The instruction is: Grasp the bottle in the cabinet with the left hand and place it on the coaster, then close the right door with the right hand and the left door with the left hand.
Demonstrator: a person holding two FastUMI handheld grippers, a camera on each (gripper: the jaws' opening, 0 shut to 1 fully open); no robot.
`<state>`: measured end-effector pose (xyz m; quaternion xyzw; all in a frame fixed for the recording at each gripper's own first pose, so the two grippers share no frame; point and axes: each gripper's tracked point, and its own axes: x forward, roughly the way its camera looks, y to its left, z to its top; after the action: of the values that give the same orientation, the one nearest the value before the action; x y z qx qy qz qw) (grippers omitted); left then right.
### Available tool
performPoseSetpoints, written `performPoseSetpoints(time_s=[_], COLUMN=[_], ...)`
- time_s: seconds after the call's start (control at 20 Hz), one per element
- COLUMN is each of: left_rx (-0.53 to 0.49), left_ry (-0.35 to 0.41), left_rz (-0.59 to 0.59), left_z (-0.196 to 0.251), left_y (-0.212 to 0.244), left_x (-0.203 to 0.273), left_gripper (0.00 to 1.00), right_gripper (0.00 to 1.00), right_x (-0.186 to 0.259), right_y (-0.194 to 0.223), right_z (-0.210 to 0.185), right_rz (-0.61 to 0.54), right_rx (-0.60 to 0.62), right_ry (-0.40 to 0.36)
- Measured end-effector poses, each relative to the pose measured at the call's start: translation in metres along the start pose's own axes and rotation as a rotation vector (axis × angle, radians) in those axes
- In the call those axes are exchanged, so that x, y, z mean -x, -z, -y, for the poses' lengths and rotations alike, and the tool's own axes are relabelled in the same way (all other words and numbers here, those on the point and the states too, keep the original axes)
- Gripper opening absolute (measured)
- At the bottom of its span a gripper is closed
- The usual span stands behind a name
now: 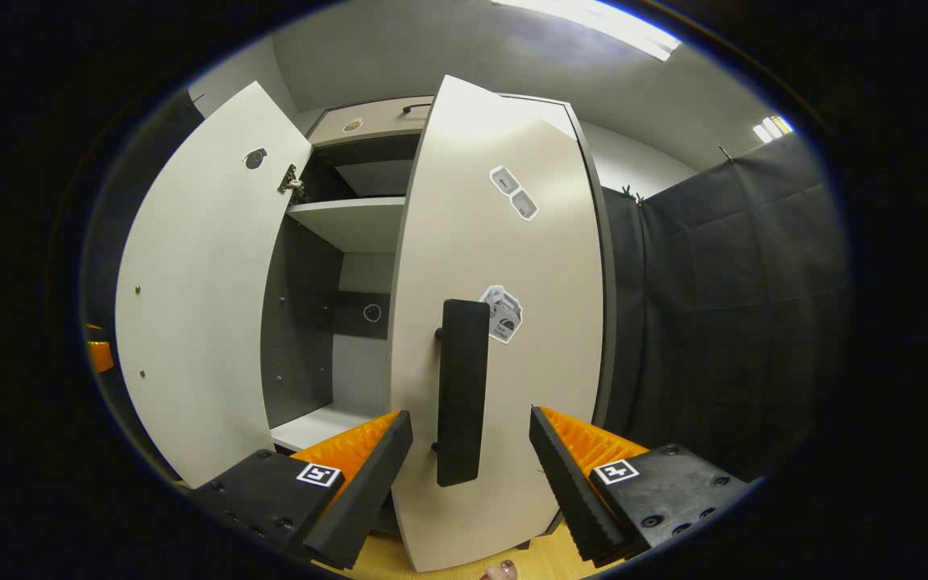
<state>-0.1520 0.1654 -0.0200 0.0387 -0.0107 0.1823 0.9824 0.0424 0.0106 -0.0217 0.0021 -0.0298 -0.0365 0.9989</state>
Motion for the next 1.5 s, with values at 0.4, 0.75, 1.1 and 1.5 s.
performPoseSetpoints(time_s=[0.4,0.75,1.1,1.5], left_rx=[-0.025,-0.047,-0.031,-0.081], left_ry=[0.05,0.17,0.244,0.255], left_rz=[0.044,0.057,0.063,0.073], left_z=[-0.012,0.01,0.077,0.175], left_y=[-0.001,-0.003,-0.008,-0.008], left_x=[-0.028,-0.035,-0.054,-0.096], left_gripper=[0.95,0.92,0.92,0.94], right_gripper=[0.98,0.98,0.98,0.98], right_x=[0.031,0.04,0.031,-0.005], right_y=[-0.002,0.005,0.004,0.011], right_z=[-0.019,-0.004,0.026,0.077], right_rz=[-0.005,-0.033,-0.032,-0.024], right_rx=[0.032,0.029,0.063,0.076], right_ry=[-0.027,0.026,0.016,-0.037])
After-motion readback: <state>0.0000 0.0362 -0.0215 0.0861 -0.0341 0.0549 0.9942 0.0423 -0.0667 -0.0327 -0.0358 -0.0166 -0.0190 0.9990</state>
